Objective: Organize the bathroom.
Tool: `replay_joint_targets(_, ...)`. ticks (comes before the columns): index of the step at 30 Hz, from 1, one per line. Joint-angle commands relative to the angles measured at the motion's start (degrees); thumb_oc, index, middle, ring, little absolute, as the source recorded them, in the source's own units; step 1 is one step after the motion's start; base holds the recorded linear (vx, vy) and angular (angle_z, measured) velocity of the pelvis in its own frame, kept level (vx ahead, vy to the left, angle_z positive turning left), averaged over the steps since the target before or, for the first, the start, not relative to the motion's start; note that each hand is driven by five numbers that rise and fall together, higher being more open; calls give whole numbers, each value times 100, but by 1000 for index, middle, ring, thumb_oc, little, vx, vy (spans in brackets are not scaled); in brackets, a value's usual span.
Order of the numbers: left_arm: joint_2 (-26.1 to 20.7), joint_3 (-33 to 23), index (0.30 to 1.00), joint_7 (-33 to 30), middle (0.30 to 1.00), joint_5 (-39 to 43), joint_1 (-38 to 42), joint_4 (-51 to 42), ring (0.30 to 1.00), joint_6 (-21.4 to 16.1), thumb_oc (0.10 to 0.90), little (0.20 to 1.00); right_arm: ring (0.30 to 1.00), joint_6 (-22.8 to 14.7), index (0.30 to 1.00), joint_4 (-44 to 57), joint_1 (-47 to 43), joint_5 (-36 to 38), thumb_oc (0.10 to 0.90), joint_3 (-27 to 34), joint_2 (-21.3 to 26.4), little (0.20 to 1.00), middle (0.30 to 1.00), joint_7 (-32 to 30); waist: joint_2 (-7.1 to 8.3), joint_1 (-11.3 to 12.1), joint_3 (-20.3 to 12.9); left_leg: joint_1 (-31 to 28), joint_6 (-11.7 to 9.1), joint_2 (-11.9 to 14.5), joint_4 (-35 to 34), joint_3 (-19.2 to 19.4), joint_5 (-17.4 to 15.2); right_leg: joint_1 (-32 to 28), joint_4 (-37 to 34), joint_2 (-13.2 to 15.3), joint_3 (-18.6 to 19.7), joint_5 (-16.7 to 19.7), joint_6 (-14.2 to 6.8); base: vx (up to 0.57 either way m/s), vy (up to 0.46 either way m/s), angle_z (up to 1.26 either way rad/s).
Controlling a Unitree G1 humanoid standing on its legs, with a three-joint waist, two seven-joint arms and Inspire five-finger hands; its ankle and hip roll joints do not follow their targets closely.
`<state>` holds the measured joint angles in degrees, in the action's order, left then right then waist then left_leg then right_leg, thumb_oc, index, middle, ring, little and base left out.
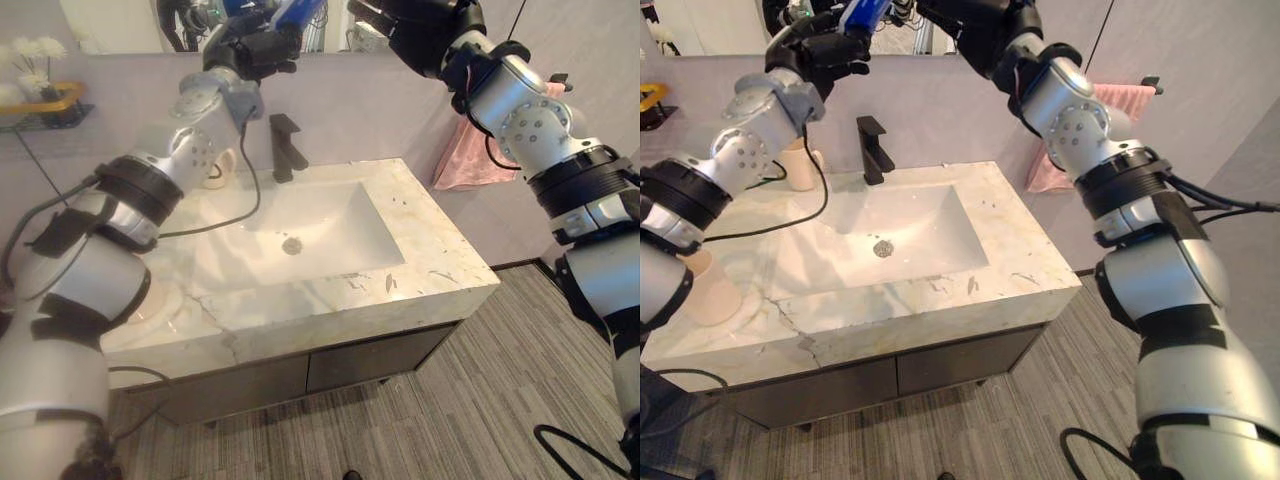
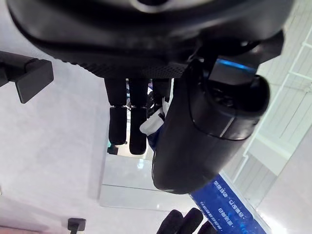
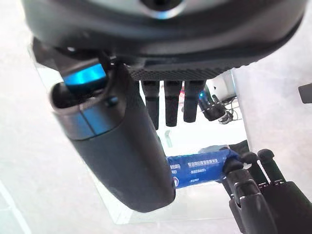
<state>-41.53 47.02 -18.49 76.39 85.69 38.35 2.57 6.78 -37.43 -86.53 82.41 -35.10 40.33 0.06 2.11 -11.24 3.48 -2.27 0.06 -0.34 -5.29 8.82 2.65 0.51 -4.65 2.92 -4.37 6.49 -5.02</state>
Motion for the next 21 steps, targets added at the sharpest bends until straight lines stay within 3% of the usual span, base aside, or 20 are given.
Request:
replay_joint_targets(1, -422, 258, 300, 171, 300, 98, 1227, 484, 300, -789, 400, 300, 700, -651, 700, -489, -1042, 462, 667, 94, 438, 700, 700, 211, -99, 200, -1154, 1, -256, -82, 150, -17, -314, -140, 431, -76, -193, -521, -571, 0, 0, 0)
replay_joint_targets(10, -371, 337, 300, 181, 300, 156, 1265, 514, 300, -803, 400, 300, 749, -603, 749, -648, -1094, 586, 700, 2, 401, 749, 749, 338, -84, 213, -1170, 26, -260, -83, 165, -31, -309, -142, 430, -68, -192, -517, -578, 0, 0, 0)
replay_joint_targets(15, -356, 374, 300, 217, 300, 205, 1269, 559, 300, -839, 400, 300, 900, -566, 900, -700, -1151, 594, 800, -53, 384, 900, 900, 382, -73, 216, -1178, 48, -262, -82, 168, -36, -298, -133, 426, -60, -190, -511, -582, 0, 0, 0)
replay_joint_targets(21, -336, 448, 300, 263, 300, 263, 1349, 601, 300, -851, 400, 300, 900, -444, 900, -750, -1212, 727, 800, -159, 370, 900, 900, 485, -64, 220, -1180, 61, -267, -77, 180, -38, -295, -126, 434, -48, -197, -505, -588, -1, 0, 1)
